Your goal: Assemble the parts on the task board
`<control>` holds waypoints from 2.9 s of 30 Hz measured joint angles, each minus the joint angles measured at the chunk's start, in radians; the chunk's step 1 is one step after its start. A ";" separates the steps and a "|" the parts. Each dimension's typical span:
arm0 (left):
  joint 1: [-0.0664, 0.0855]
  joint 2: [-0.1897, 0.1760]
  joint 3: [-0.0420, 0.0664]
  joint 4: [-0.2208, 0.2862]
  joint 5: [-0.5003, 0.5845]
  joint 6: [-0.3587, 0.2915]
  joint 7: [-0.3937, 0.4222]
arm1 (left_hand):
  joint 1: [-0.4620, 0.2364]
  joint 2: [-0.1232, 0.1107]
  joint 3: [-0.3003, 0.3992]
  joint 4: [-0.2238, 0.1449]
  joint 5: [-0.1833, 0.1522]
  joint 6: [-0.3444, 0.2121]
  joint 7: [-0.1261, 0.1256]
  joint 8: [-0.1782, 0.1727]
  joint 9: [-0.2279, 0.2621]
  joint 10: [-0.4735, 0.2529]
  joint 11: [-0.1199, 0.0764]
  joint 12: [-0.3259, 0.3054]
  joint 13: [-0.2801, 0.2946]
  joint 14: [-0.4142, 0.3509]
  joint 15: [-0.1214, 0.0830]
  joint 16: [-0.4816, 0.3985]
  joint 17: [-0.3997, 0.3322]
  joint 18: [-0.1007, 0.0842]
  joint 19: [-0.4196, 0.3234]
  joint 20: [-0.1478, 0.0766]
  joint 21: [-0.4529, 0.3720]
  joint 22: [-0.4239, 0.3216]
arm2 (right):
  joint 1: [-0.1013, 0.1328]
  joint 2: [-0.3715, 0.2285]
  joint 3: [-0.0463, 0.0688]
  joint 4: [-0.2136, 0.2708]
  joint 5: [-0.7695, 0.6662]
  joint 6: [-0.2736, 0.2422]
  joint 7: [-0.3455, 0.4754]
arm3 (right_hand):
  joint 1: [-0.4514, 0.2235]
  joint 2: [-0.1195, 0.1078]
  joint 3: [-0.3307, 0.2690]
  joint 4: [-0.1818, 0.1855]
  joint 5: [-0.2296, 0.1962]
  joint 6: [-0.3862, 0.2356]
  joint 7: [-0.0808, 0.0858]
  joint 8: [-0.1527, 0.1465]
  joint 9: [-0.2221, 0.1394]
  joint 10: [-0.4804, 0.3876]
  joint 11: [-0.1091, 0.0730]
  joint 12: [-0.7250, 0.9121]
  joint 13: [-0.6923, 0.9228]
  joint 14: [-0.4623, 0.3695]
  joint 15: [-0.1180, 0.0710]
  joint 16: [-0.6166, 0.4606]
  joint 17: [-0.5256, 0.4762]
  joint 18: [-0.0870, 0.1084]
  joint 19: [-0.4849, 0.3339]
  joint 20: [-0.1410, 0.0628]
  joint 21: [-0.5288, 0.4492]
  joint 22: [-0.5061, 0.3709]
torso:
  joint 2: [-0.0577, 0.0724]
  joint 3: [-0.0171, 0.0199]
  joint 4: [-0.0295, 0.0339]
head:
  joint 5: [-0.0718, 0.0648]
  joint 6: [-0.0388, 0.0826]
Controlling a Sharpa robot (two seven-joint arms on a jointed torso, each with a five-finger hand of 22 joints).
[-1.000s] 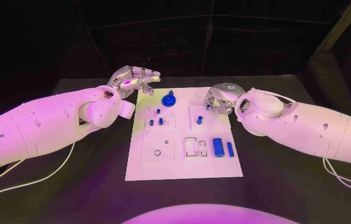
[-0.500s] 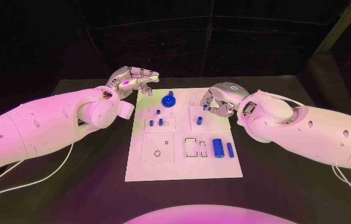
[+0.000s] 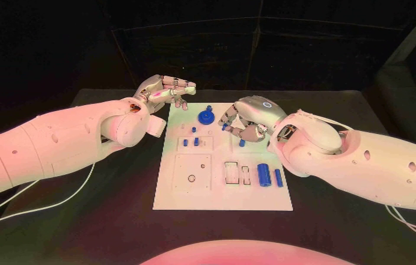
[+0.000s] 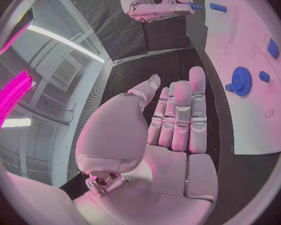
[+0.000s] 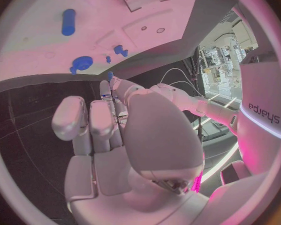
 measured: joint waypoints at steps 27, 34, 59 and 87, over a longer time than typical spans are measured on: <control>0.003 0.016 0.000 -0.001 0.008 -0.009 0.001 | -0.004 0.004 -0.008 0.002 0.000 0.000 0.000 0.000 -0.001 -0.004 0.004 0.004 0.001 -0.004 0.004 0.000 -0.001 0.000 0.000 0.000 -0.004 -0.003 | -0.119 0.170 -0.038 -0.132 -0.023 0.050 0.030 | -0.011 0.001 0.010 -0.010 0.000 -0.002 -0.001 -0.003 -0.003 0.000 0.000 -0.006 -0.001 0.000 0.000 0.000 0.000 0.000 0.000 0.000 0.000 -0.003 | 0.001 0.0013 0.0010 | 0.070 -0.034; 0.003 0.017 0.000 -0.002 0.008 -0.009 0.001 | -0.004 0.004 -0.008 0.002 0.000 -0.003 0.003 0.000 -0.001 -0.004 0.004 0.004 0.002 -0.004 0.004 0.000 -0.002 0.000 0.000 0.000 -0.004 -0.003 | -0.128 0.170 -0.039 -0.130 -0.030 0.052 0.033 | -0.016 0.005 0.010 -0.010 0.004 -0.003 -0.003 -0.007 -0.002 0.000 0.000 -0.010 -0.001 0.000 0.000 0.000 0.001 0.000 0.000 0.000 0.000 -0.002 | 0.001 0.0014 0.0004 | 0.073 -0.041; 0.003 0.018 0.000 -0.008 0.009 -0.008 -0.001 | -0.004 0.004 -0.008 0.002 0.000 -0.003 0.003 0.000 0.000 -0.003 0.003 0.004 0.002 -0.004 0.004 0.000 -0.002 0.000 0.000 0.000 -0.004 -0.004 | -0.139 0.175 -0.040 -0.121 -0.038 0.064 0.037 | -0.021 0.000 0.010 -0.010 0.004 -0.001 -0.001 -0.011 -0.002 0.000 0.000 -0.010 0.000 0.000 0.000 0.003 0.003 0.000 0.000 0.000 0.000 -0.002 | 0.000 0.0008 0.0010 | 0.079 -0.050; 0.003 0.019 0.000 -0.009 0.010 -0.005 -0.004 | -0.004 0.004 -0.011 0.005 0.000 -0.007 0.000 0.000 -0.001 -0.011 0.004 0.008 0.003 -0.004 0.004 0.000 -0.006 0.000 0.000 0.000 -0.008 -0.006 | -0.141 0.188 -0.040 -0.130 -0.067 0.090 0.017 | -0.028 0.006 0.012 -0.013 0.003 -0.002 -0.001 -0.011 -0.002 0.000 0.000 -0.010 -0.001 0.000 0.000 0.004 0.001 0.000 0.000 0.000 0.000 -0.003 | 0.001 0.0011 0.0006 | 0.084 -0.057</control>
